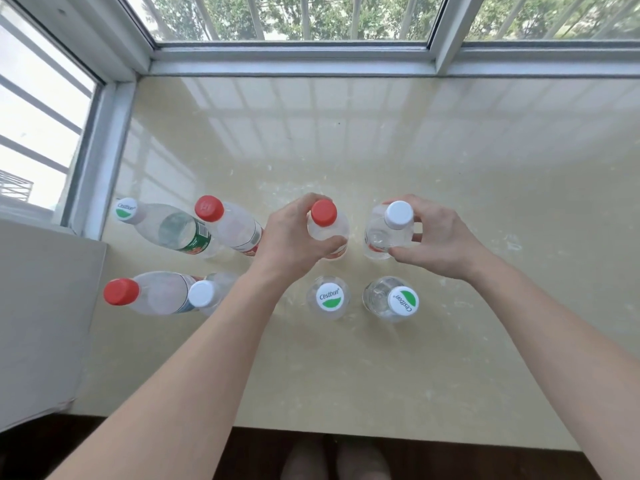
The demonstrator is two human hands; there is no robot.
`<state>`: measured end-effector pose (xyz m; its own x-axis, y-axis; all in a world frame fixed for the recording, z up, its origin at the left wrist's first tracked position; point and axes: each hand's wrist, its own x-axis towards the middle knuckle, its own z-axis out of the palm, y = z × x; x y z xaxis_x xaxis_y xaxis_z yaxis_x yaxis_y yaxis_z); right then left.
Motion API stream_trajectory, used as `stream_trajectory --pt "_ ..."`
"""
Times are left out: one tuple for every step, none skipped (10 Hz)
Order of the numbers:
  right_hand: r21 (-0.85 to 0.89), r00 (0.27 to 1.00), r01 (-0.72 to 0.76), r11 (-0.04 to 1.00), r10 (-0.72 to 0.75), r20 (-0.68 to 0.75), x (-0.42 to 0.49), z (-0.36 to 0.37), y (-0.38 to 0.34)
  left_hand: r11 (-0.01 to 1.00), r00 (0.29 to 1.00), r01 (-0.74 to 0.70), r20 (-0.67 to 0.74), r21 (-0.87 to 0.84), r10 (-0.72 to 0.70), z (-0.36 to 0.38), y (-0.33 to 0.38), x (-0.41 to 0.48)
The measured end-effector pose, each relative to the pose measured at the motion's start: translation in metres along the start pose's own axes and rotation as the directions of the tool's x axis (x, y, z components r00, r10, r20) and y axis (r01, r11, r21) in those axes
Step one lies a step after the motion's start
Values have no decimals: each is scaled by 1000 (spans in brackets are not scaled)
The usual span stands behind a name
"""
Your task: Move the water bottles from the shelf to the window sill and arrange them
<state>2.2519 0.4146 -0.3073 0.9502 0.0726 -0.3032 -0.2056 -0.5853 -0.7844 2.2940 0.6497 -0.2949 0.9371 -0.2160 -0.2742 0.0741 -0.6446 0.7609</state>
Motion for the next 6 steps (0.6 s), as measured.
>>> stream_trajectory --pt "6 1000 10 1000 -10 4 -1 3 -1 1000 1000 -2 7 3 2 -1 -1 0" --pt "16 1000 19 1000 -19 -8 -1 6 -2 1000 1000 -6 9 6 6 -2 0 -1" --pt "30 1000 23 999 -23 -22 -2 8 -1 1000 1000 -11 9 4 11 -2 -1 -1" --pt "38 999 23 999 -21 -32 -3 9 -1 1000 1000 -8 12 7 8 -1 1 -2" --pt "60 999 15 998 -14 -29 -3 10 2 1000 1000 -18 10 17 18 0 4 -2" --pt "49 1000 -3 999 4 -15 -6 8 2 996 998 -55 -11 69 55 -5 10 -2"
